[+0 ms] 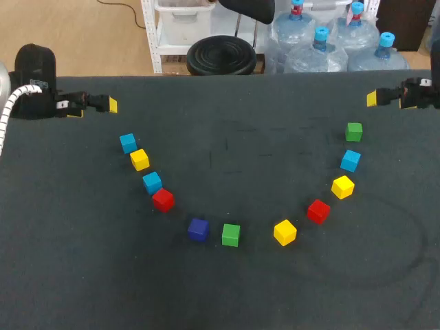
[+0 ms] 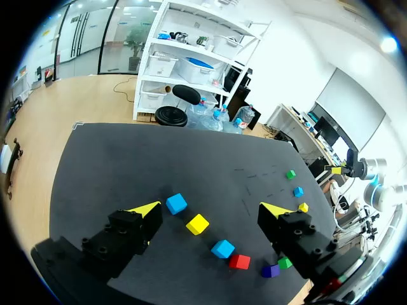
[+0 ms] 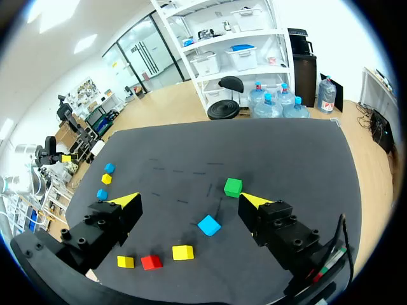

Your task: Place the blue cubes, place green cubes on the blue cubes, place the yellow cubes on the green cubes, then place the red cubes on the yellow cubes, and place purple cube on the red cubes.

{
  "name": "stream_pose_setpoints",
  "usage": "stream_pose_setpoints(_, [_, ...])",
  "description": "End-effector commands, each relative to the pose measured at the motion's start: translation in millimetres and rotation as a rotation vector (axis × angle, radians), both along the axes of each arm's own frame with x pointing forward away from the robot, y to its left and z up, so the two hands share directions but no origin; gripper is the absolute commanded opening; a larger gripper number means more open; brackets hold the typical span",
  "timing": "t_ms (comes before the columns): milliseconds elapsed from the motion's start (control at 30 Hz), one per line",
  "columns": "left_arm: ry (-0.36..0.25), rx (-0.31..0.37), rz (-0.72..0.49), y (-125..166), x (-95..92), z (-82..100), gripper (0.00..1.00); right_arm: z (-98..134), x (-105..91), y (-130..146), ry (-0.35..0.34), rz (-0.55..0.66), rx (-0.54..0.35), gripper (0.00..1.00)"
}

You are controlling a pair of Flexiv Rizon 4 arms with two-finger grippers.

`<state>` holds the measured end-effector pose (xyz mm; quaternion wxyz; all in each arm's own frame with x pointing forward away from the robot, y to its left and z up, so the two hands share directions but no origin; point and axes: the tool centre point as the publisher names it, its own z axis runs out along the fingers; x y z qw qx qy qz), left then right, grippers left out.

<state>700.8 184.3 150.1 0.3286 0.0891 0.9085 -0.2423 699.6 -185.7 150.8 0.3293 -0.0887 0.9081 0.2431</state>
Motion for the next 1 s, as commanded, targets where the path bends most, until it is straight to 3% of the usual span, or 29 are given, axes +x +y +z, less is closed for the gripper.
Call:
stream_pose_setpoints(33, [0.0,-0.001,0.0,0.2,0.1,0.0,1.0,0.1,-0.2,0.4,0.0,-0.002,-0.001,1.0])
stream_pose_setpoints(1000, [0.0,-0.001,0.0,0.2,0.1,0.0,1.0,-0.3,0.9,0.3,-0.005,0.015,-0.006,1.0])
